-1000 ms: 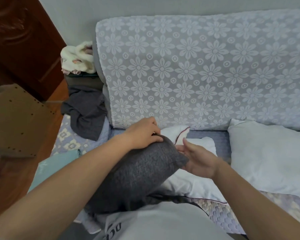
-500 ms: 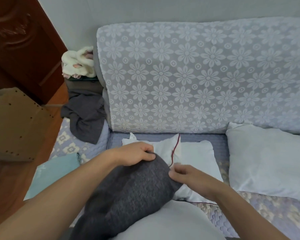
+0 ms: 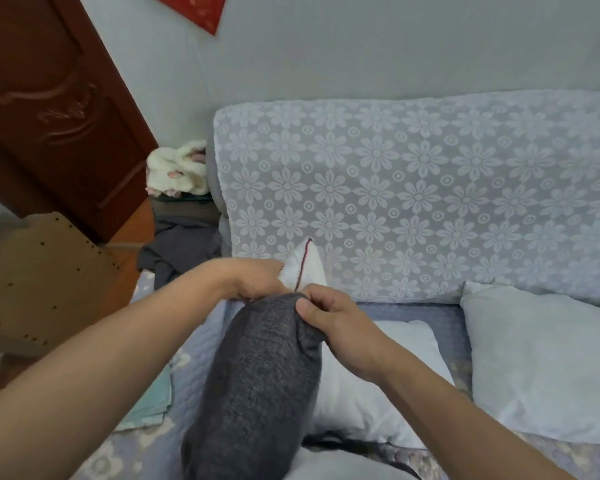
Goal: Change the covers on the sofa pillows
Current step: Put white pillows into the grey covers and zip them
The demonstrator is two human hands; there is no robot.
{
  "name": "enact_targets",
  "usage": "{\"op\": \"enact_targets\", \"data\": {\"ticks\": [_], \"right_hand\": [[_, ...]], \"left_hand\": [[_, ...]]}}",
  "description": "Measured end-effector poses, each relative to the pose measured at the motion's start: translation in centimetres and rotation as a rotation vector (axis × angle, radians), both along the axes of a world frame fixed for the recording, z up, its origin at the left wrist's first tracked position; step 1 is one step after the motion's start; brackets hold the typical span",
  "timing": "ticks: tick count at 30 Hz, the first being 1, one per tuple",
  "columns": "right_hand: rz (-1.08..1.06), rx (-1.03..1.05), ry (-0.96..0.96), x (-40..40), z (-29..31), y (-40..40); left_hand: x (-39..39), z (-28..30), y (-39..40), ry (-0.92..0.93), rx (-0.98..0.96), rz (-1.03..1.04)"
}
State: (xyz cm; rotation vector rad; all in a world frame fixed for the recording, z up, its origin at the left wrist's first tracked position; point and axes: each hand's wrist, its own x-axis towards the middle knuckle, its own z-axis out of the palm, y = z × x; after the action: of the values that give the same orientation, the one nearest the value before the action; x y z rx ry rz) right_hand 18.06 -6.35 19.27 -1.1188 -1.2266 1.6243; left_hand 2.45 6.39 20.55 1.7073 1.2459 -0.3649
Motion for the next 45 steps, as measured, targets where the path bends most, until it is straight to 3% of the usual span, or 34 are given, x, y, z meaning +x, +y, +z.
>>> {"op": "enact_targets", "data": {"ticks": [5,9,12,16,18,20,22,25,28,31,35,37,41,45], "right_hand": [[0.012,0.204,-0.117,-1.5,7.2,3.8],[0.011,0.382,-0.528,1.3,11.9,6.0],[-0.068,0.459,-0.821,4.2,11.6,6.8],[-0.216,0.601,-1.081,6.9,7.1,5.2],[-0.282,0.611,-1.08,8.1,5.6,4.0],[-0.328,0.573,-0.996,9.2,4.9,3.4],[-0.277,0.636,-1.042,10.0,4.3,3.1],[-0.153,0.582,-1.041,9.9,3.5,3.1],[-0.22,0.387,-0.842,9.4,2.8,3.1],[-0.273,0.279,-0.757,9.4,0.6,2.0],[-0.556,0.432,-0.834,8.8,-3.0,0.5],[-0.689,0.257,-0.742,8.4,-3.7,0.0],[-0.515,0.009,-0.858,5.8,-5.5,-1.9],[-0.658,-0.046,-0.836,5.4,-5.5,-1.6]], "left_hand": [[-2.7,9.0,1.3,0.091,0.63,0.145],[-3.2,13.1,1.7,0.068,0.887,0.324],[-1.4,12.9,-0.8,0.001,0.857,0.406],[1.7,9.0,-6.4,-0.06,0.741,0.453],[2.1,7.3,-8.6,-0.064,0.792,0.417],[1.3,6.2,-8.9,-0.142,1.028,0.371],[0.8,5.2,-7.7,-0.152,1.211,0.198],[3.1,3.9,-6.4,-0.122,0.923,-0.164],[6.4,0.7,-7.3,-0.051,1.015,-0.351],[6.8,-2.3,-7.5,-0.025,1.142,-0.317],[5.7,-4.9,-7.8,-0.079,1.122,-0.195],[5.8,-5.7,-8.6,-0.091,1.065,-0.062],[6.7,-6.2,-10.6,-0.136,0.962,0.139],[6.8,-6.8,-11.8,-0.168,1.022,0.115]]}}
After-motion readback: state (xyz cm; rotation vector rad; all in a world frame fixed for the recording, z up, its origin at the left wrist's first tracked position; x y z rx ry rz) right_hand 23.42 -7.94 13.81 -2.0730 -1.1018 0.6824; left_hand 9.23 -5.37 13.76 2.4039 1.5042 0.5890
